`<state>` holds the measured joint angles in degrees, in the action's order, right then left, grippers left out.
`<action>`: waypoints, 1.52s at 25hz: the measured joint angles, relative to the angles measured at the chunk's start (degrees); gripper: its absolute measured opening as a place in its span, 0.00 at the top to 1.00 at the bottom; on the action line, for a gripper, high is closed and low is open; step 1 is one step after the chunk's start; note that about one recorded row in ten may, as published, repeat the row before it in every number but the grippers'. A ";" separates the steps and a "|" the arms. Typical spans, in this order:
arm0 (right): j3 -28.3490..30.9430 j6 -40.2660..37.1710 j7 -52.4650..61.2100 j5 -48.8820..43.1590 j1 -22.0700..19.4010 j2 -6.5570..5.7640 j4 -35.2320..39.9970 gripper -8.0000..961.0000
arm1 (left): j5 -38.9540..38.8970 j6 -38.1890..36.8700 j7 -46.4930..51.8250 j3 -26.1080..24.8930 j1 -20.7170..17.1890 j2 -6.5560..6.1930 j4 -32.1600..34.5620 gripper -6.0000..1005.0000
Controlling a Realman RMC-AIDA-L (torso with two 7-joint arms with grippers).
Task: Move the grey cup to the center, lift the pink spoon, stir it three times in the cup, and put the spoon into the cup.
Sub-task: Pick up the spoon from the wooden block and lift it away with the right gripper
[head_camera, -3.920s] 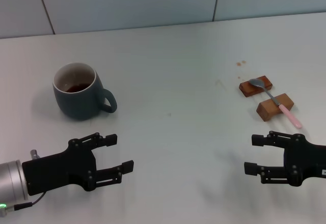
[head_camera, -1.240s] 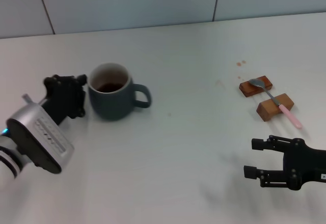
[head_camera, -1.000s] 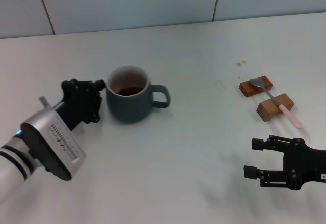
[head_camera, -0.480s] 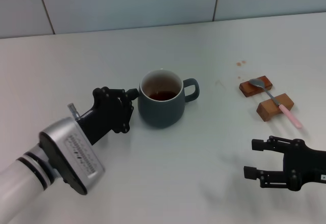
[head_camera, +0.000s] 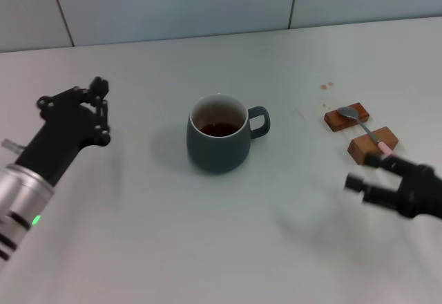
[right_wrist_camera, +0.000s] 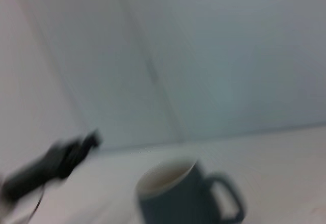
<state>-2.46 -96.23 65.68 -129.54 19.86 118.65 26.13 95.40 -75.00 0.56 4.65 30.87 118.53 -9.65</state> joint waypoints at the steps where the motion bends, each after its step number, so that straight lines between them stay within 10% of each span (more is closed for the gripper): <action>1: 2.83 -0.09 0.12 0.03 -0.13 -0.03 -0.90 0.24 | 0.72 -0.15 6.33 1.09 -0.21 -0.06 2.09 0.94; 7: 15.96 0.10 8.36 1.93 -2.19 -0.59 -7.89 0.24 | 8.20 -1.07 32.21 15.23 -0.59 -0.06 17.00 0.94; 12: 19.74 6.62 28.76 3.13 -5.09 -0.73 -12.38 0.25 | 8.31 -2.31 31.94 17.35 -1.92 -0.05 18.14 0.78; 26: 19.84 9.43 36.97 2.90 -8.37 0.08 -15.31 0.26 | 8.69 -3.93 31.45 20.21 -2.06 0.03 19.23 0.16; 38: 19.93 12.67 38.52 2.78 -7.76 0.10 -17.02 0.28 | 8.76 -3.93 31.31 21.12 -2.03 0.03 19.33 0.17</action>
<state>17.47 -83.55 104.20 -126.76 12.10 118.75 9.11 104.16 -78.93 31.87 25.77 28.84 118.57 9.68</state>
